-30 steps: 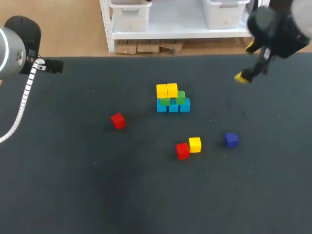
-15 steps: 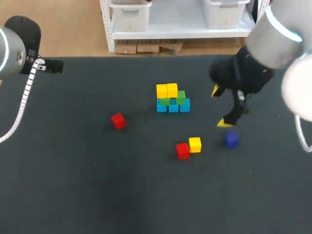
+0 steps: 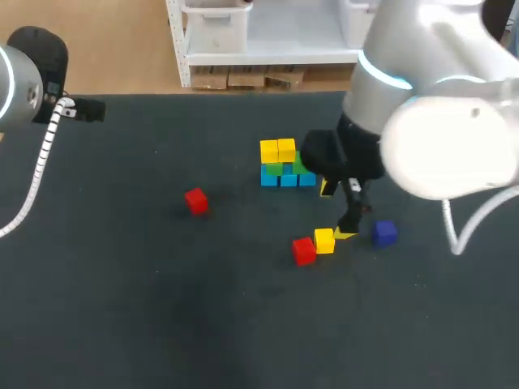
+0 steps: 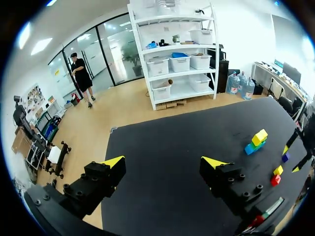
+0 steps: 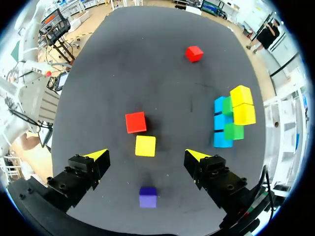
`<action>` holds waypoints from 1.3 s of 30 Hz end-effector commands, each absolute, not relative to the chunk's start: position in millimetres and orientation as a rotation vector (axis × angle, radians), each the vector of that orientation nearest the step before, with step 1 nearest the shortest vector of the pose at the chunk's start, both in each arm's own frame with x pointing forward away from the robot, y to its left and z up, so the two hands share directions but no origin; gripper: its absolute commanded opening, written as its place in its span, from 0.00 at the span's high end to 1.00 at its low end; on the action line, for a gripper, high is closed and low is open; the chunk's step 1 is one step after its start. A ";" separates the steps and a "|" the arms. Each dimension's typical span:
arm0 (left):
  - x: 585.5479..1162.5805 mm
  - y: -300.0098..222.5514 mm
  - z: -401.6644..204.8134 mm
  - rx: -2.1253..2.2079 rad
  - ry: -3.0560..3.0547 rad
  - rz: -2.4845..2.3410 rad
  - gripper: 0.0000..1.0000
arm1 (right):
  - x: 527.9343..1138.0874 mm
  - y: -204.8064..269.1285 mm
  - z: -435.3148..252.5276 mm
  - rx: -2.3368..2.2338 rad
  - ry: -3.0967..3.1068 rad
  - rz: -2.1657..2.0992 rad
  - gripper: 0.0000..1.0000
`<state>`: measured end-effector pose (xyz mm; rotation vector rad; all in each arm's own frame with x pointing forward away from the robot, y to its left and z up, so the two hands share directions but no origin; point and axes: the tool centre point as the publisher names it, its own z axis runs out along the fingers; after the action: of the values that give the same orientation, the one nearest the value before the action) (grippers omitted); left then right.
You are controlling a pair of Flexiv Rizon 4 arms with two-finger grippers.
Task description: Place the blue cubes, place green cubes on the blue cubes, place the yellow cubes on the green cubes, then place the red cubes on the yellow cubes, and place purple cube on the red cubes.
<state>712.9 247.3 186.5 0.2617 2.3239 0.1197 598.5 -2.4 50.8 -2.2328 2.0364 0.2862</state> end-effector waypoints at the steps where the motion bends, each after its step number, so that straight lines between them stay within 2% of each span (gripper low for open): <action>1: 712.4 248.3 186.6 0.265 2.324 0.116 0.00 | 598.8 6.6 40.3 -2.270 2.062 0.328 0.00; 29: 712.4 248.3 186.6 0.265 2.324 0.116 0.00 | 582.4 2.1 -3.4 -2.244 2.154 0.164 0.00; 30: 712.4 248.3 186.6 0.265 2.324 0.116 0.00 | 582.7 1.8 -4.0 -2.244 2.156 0.162 0.05; 32: 712.4 248.3 186.6 0.265 2.324 0.116 0.00 | 583.3 1.2 -4.5 -2.241 2.161 0.156 0.36; 33: 712.4 248.3 186.6 0.265 2.324 0.116 0.00 | 583.9 0.3 -4.9 -2.241 2.162 0.150 0.56; 35: 712.4 248.3 186.6 0.265 2.324 0.116 0.00 | 585.0 -1.3 -5.7 -2.238 2.167 0.138 0.65; 38: 712.4 248.3 186.6 0.265 2.324 0.116 0.00 | 586.3 -3.3 -5.9 -2.235 2.174 0.120 0.87; 39: 712.4 248.3 186.6 0.265 2.324 0.116 0.00 | 586.8 -3.9 -5.8 -2.235 2.174 0.116 1.00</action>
<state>712.9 247.3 186.5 0.2618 2.3239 0.1197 587.0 -3.9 -4.9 -2.2382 2.1733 0.1251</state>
